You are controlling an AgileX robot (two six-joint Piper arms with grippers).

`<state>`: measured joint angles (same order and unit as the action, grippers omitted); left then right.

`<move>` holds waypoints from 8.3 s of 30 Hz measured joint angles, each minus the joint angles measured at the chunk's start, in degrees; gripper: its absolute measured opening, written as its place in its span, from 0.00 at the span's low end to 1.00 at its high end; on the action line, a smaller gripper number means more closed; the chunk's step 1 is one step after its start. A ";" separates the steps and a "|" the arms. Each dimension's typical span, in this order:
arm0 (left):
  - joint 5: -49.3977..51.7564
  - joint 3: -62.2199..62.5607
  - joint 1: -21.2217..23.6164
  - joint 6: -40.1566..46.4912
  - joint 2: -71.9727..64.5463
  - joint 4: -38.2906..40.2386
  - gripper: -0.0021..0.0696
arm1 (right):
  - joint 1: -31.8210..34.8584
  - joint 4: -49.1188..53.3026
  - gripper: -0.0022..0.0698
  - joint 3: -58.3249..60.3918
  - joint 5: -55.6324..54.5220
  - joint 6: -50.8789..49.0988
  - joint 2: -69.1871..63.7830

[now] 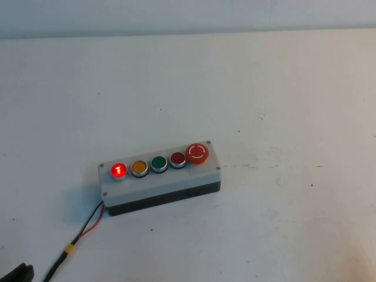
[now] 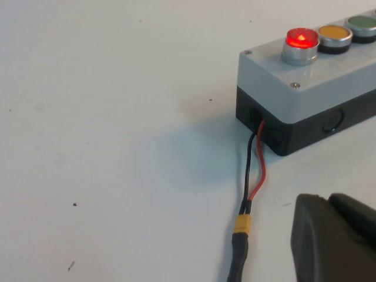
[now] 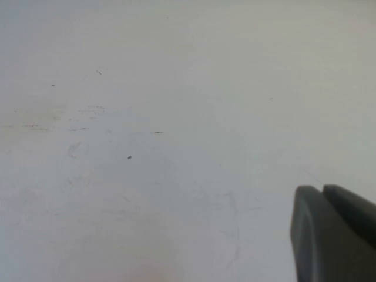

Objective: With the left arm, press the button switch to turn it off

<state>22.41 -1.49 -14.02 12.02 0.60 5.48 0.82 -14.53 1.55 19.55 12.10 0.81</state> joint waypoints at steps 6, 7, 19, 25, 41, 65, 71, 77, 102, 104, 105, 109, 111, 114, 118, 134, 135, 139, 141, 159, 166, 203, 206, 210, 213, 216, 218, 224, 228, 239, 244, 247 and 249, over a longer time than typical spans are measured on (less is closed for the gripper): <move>0.00 0.00 0.00 -0.02 0.00 0.00 0.03 | 0.00 0.00 0.01 0.00 0.00 0.00 0.00; 0.00 0.00 0.00 -0.02 0.00 0.00 0.03 | 0.00 0.00 0.01 0.00 0.00 0.00 0.00; 0.00 0.00 0.00 -0.02 0.00 0.13 0.03 | 0.00 0.00 0.01 0.00 0.00 0.00 0.00; 0.00 0.00 0.00 -0.02 0.00 0.13 0.03 | 0.00 0.00 0.01 0.00 0.00 0.00 0.00; -0.59 0.00 0.00 -0.02 0.00 1.74 0.03 | 0.00 0.00 0.01 0.00 0.00 0.00 0.00; -11.34 11.99 0.00 -2.10 -15.42 38.41 0.03 | 0.00 0.00 0.01 0.00 0.00 0.00 0.00; 11.15 33.58 0.00 -1.74 -38.46 23.79 0.03 | 0.00 0.00 0.01 0.00 0.00 0.00 0.00; 31.99 52.85 0.00 -1.25 -60.47 9.01 0.03 | 0.00 0.00 0.01 0.00 0.00 0.00 0.00; 38.14 80.30 -6.92 0.33 -99.74 -1.30 0.03 | 0.00 0.00 0.01 0.00 0.00 0.00 0.00; 38.04 80.53 -6.92 0.33 -101.11 -1.34 0.03 | 0.00 0.00 0.01 0.00 0.00 0.00 0.00; 38.04 80.65 -6.92 0.33 -101.56 -1.44 0.03 | 0.00 0.00 0.01 0.00 0.00 0.00 0.00; 36.30 81.27 -6.92 0.33 -102.40 -1.55 0.03 | 0.00 0.00 0.01 0.00 0.00 0.00 0.00; 35.92 81.36 -6.92 0.33 -102.79 -1.55 0.03 | 0.00 0.00 0.01 0.00 0.00 0.00 0.00; 35.58 81.36 -6.92 0.33 -104.34 -1.77 0.03 | 0.00 0.00 0.01 0.00 0.00 0.00 0.00; 35.73 81.25 -6.92 0.35 -104.57 -1.88 0.03 | 0.00 0.00 0.01 0.00 0.00 0.00 0.00; 46.38 86.32 -8.61 0.21 -100.72 -4.35 0.03 | 0.00 0.00 0.01 0.00 0.00 0.00 0.00; 46.38 85.79 -8.96 0.13 -100.44 -4.22 0.03 | 0.00 0.00 0.01 0.00 0.00 0.00 0.00; 45.73 83.35 -10.02 -0.49 -100.34 -3.69 0.03 | 0.00 0.00 0.01 0.00 0.00 0.00 0.00; 45.26 82.23 -10.02 -0.72 -100.34 -3.69 0.03 | 0.00 0.00 0.01 0.00 0.00 0.00 0.00; 42.03 80.73 -10.02 -0.83 -101.50 -3.69 0.03 | 0.00 0.00 0.01 0.00 0.00 0.00 0.00; 42.03 81.09 -10.02 -0.91 -102.52 -3.90 0.03 | 0.00 0.00 0.01 0.00 0.00 0.00 0.00; 1.91 32.85 -10.02 0.45 -34.14 0.07 0.03 | 0.00 0.00 0.01 0.00 0.00 0.00 0.00; 1.91 28.96 -10.02 0.45 -31.29 -0.09 0.03 | 0.00 0.00 0.01 0.00 0.00 0.00 0.00; -0.50 25.26 -10.02 0.45 -29.84 -2.63 0.03 | 0.00 0.00 0.01 0.00 0.00 0.00 0.00; -6.31 21.84 -10.02 0.34 -28.23 -4.11 0.03 | 0.00 0.00 0.01 0.00 0.00 0.00 0.00; -14.64 17.29 -10.02 0.45 -24.73 -4.58 0.03 | 0.00 0.00 0.01 0.00 0.00 0.00 0.00; -19.48 14.04 -9.52 0.82 -21.57 -4.80 0.03 | 0.00 0.00 0.01 0.00 0.00 0.00 0.00; -27.64 4.54 -0.88 0.85 -9.06 -4.30 0.03 | 0.00 0.00 0.01 0.00 0.00 0.00 0.00; -28.07 0.81 4.64 -0.20 -2.11 -4.19 0.03 | 0.00 0.00 0.01 0.00 0.00 0.00 0.00; -5.04 0.06 6.89 -6.66 0.05 -4.19 0.03 | 0.00 0.00 0.01 0.00 0.00 0.00 0.00; -0.34 0.02 6.89 -7.31 0.05 -4.19 0.03 | 0.00 0.00 0.01 0.00 0.00 0.00 0.00; -0.24 0.02 6.89 -7.31 0.05 -4.19 0.03 | 0.00 0.00 0.01 0.00 0.00 0.00 0.00; -0.24 0.02 6.89 -7.31 0.05 -4.19 0.03 | 0.00 0.00 0.01 0.00 0.00 0.00 0.00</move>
<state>22.16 -1.47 -7.13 4.71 0.66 1.29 0.82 -14.53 1.55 19.55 12.10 0.81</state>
